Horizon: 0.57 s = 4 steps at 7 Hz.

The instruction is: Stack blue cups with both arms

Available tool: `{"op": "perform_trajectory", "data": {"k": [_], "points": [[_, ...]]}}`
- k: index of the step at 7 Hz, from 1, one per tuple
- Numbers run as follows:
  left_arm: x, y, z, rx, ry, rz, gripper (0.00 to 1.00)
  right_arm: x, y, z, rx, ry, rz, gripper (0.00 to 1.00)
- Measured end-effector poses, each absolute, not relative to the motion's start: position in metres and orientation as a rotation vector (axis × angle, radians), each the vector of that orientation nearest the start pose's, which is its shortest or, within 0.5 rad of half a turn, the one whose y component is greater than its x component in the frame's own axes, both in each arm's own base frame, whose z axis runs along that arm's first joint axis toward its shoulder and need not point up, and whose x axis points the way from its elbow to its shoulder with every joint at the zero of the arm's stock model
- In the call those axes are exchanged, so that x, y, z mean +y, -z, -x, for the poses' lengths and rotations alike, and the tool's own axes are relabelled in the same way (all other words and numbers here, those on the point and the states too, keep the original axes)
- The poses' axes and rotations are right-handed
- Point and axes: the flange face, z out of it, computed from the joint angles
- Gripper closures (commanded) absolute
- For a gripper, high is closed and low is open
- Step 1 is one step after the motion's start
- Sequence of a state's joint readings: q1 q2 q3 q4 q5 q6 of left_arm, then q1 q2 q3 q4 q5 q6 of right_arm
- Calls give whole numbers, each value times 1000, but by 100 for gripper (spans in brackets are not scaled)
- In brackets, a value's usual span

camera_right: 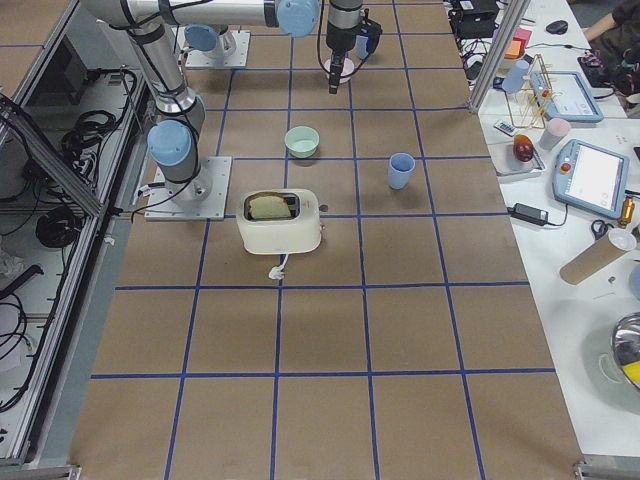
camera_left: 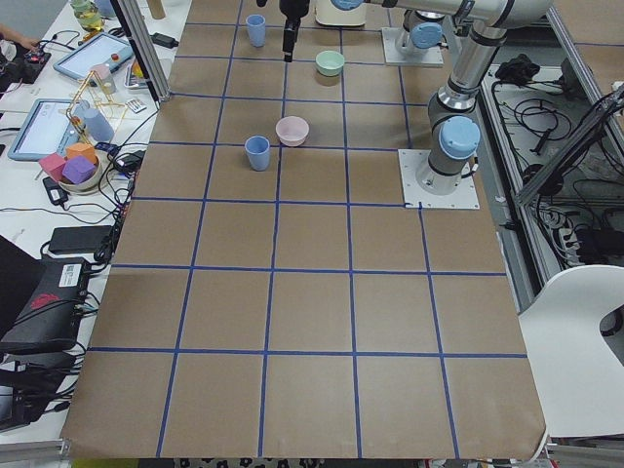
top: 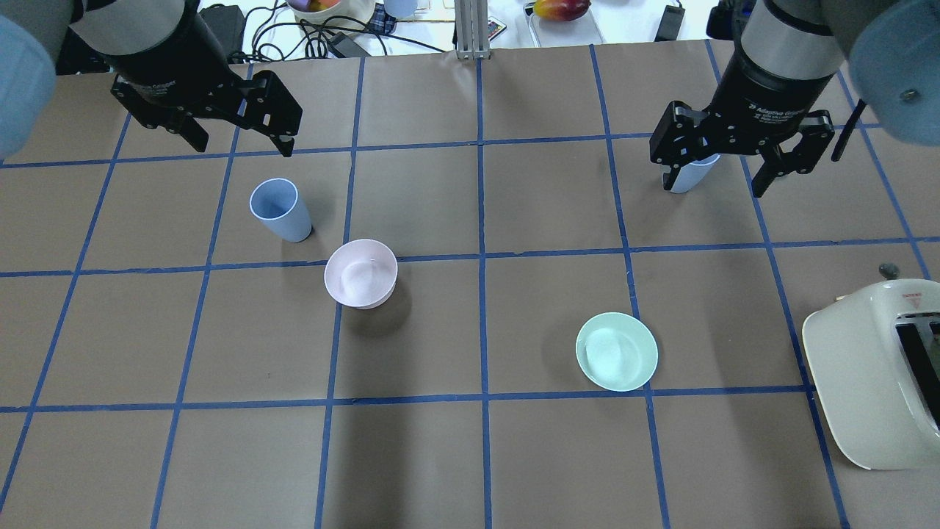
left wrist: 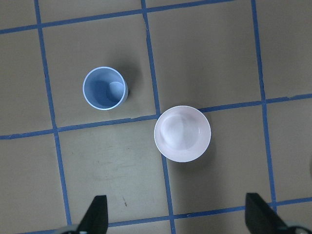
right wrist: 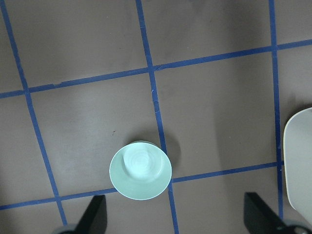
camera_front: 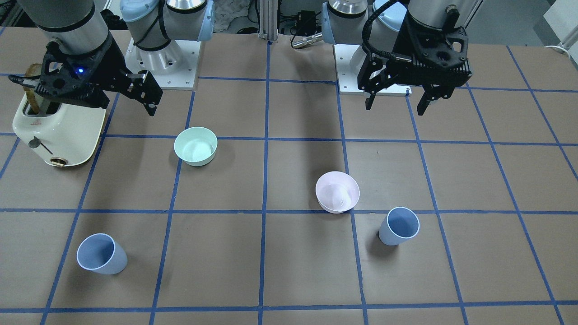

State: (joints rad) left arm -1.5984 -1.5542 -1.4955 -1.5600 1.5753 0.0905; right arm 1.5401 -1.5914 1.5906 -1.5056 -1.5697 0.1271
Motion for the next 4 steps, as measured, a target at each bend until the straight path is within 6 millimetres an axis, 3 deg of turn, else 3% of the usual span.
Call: {"op": "perform_trajectory", "data": {"k": [2,3,4], "points": [[-493,-532,146,3126,159,-185,0,-481,-481,-119,3132,-105,-246,0],[-509,-519,146,3130,162,-184,0,-482,-480,-119,3132,-108,-245,0],[-538,-491,147,3134,163,-188,0,-482,-479,-119,3132,-109,-245,0]]}}
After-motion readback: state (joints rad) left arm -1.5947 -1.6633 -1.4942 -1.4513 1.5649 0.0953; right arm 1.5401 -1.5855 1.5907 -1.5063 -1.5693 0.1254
